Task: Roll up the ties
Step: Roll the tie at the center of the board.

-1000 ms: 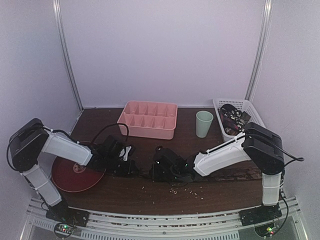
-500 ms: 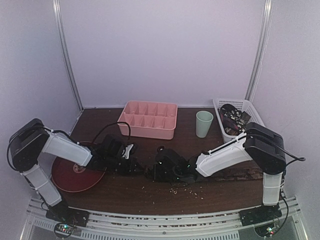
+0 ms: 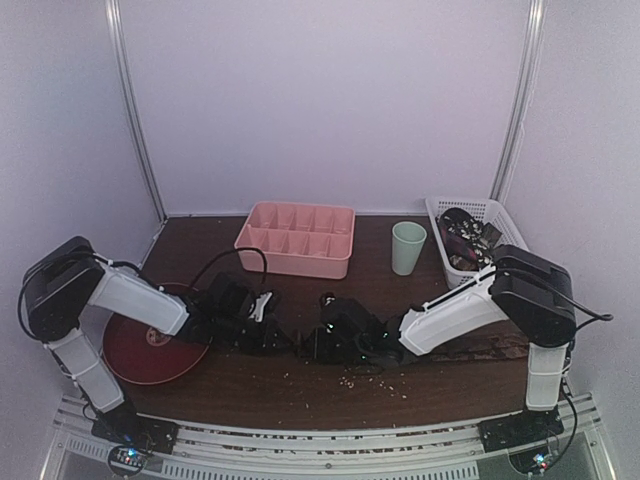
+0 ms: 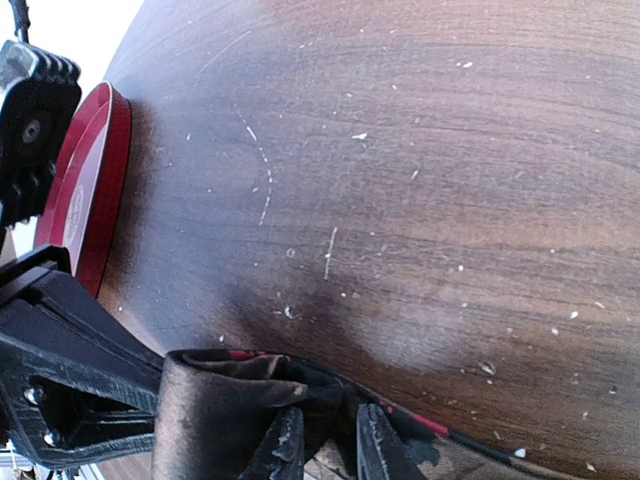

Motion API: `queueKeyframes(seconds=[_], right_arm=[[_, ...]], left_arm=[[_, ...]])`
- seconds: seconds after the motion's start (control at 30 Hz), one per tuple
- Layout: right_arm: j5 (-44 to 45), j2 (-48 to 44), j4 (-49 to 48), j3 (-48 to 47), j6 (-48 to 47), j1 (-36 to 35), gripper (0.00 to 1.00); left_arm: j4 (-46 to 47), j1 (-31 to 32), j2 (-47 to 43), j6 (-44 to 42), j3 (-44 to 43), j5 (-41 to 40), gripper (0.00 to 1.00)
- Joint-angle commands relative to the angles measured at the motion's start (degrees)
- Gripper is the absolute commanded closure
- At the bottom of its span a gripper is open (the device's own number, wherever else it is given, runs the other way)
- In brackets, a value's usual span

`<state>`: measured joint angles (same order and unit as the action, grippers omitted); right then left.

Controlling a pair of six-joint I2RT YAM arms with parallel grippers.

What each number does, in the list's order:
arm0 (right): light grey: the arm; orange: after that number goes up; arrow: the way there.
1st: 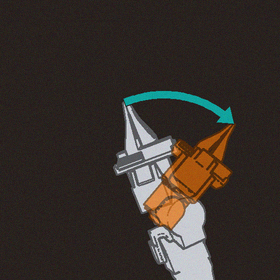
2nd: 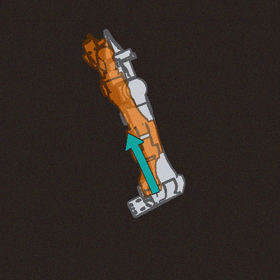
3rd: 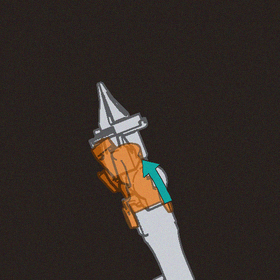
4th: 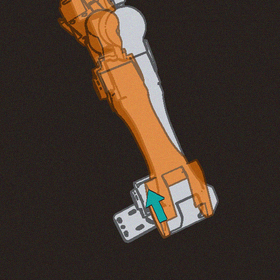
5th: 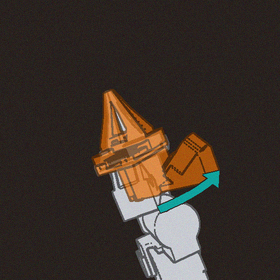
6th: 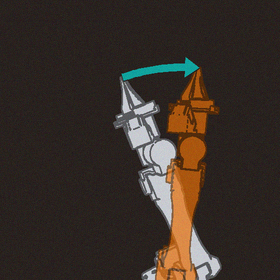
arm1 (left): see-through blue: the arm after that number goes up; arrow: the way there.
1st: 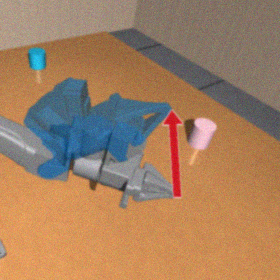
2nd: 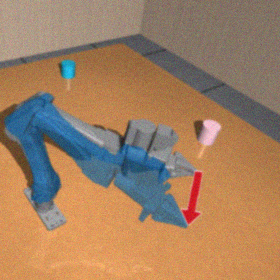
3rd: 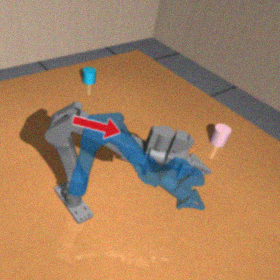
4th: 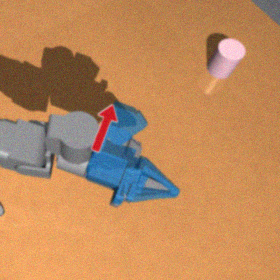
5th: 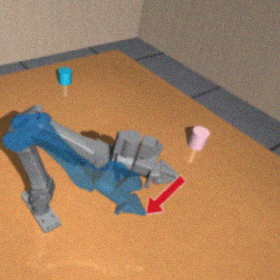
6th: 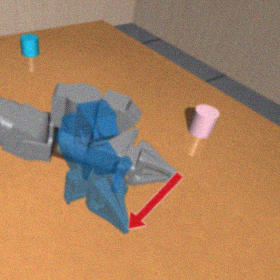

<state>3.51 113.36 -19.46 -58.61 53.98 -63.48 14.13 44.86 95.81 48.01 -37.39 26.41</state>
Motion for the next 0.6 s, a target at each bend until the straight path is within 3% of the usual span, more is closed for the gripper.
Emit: queueKeyframes(seconds=[0.0, 0.57], right_arm=[[0.16, -2.35, -0.31, 1.63, -0.01, 0.45, 0.79], [6.06, -7.96, 4.38, 6.22, 0.27, 0.55, 0.80]], left_arm=[[1.99, 1.19, 1.35, 0.33, -2.26, -0.03, 1.00], [-6.77, 4.11, 3.45, -3.54, -8.75, -5.67, 0.99]])
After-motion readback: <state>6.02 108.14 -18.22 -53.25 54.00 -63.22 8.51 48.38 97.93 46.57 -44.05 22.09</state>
